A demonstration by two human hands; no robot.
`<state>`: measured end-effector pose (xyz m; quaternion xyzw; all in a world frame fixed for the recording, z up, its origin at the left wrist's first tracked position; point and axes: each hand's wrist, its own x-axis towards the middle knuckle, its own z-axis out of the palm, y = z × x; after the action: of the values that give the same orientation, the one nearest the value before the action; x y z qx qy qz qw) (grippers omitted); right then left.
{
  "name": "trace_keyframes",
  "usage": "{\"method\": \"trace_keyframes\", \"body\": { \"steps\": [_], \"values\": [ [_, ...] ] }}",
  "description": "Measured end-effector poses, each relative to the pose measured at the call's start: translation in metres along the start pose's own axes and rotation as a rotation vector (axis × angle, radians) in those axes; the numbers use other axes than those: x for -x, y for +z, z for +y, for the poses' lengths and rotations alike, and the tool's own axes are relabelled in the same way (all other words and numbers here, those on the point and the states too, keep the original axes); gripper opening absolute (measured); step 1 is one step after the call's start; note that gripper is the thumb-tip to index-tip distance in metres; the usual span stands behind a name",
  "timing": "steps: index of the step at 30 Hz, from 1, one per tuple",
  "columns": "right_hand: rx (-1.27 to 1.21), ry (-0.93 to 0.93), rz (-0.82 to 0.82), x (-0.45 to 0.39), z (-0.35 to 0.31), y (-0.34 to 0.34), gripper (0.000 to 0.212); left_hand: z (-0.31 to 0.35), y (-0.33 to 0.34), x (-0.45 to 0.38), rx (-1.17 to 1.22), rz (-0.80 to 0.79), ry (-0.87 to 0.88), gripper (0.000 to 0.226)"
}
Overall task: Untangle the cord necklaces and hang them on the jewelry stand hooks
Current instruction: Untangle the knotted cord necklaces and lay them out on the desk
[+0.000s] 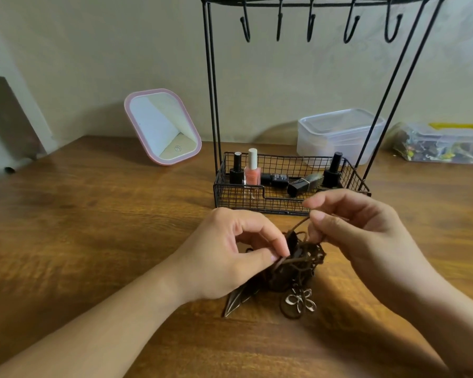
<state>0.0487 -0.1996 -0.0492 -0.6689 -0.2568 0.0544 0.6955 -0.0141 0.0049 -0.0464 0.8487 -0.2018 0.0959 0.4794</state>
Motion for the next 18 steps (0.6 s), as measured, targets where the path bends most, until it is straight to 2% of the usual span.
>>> {"method": "trace_keyframes", "body": {
  "steps": [5, 7, 9, 11, 12, 15, 18],
  "values": [
    [0.222, 0.062, -0.035, 0.0026, 0.0018, 0.0008, 0.01, 0.0029, -0.0041, 0.0009, -0.006, -0.083, 0.095, 0.019],
    [0.296, 0.03, -0.055, 0.0026, 0.0024, 0.0019, 0.009, 0.0041, -0.0051, 0.0008, 0.007, -0.098, 0.095, 0.02],
    [0.411, -0.063, -0.068, 0.0021, 0.0002, 0.0018, 0.02, 0.0025, -0.0062, -0.0001, 0.035, -0.055, 0.096, 0.019],
    [0.4, -0.129, -0.122, 0.0027, -0.0028, -0.0001, 0.037, 0.0016, -0.0071, -0.0006, 0.06, 0.004, 0.094, 0.02],
    [0.378, -0.14, -0.156, 0.0032, -0.0047, -0.0003, 0.039, 0.0011, -0.0074, -0.0005, 0.067, 0.025, 0.095, 0.02],
    [0.369, -0.174, -0.137, 0.0031, -0.0057, -0.0027, 0.028, -0.0004, -0.0065, -0.0007, 0.108, 0.045, 0.098, 0.016],
    [0.308, -0.287, -0.056, 0.0036, -0.0061, -0.003, 0.024, 0.0014, -0.0052, 0.0008, 0.363, -0.033, 0.009, 0.02]
  ]
}}
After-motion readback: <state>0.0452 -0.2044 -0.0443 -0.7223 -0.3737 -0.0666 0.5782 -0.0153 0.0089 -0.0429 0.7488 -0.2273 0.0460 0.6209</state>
